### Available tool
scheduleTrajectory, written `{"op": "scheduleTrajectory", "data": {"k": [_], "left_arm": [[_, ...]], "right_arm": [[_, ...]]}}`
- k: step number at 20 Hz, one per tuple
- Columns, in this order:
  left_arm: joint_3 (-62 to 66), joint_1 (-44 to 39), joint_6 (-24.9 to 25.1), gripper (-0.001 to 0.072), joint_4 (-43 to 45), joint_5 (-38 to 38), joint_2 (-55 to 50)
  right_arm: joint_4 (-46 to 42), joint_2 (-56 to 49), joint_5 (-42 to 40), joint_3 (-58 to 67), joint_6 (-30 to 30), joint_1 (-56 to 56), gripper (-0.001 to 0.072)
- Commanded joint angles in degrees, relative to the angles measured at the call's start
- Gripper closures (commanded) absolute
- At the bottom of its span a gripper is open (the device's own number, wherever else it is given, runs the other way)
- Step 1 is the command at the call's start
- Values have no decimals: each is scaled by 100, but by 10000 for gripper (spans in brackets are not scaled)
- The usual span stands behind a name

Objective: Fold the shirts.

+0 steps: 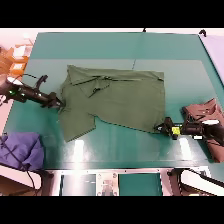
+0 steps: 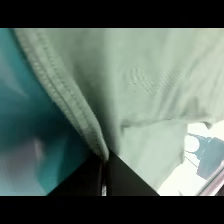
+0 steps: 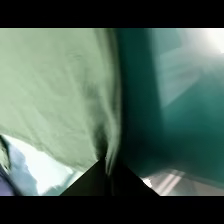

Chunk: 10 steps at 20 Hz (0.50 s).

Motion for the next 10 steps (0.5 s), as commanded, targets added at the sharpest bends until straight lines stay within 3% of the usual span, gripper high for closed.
{"op": "scheduleTrajectory", "data": {"k": [1, 6, 10], "left_arm": [[404, -4, -50, 680, -280, -273, 785], [2229, -4, -111, 680, -1515, 317, 3132], [3866, -4, -199, 680, -1408, 1576, 4629]], "right_arm": [[232, 560, 553, 1045, 46, 232, 698], [221, 1950, 660, 4935, 323, 223, 698], [57, 2361, 289, 7705, 323, 63, 698]]}}
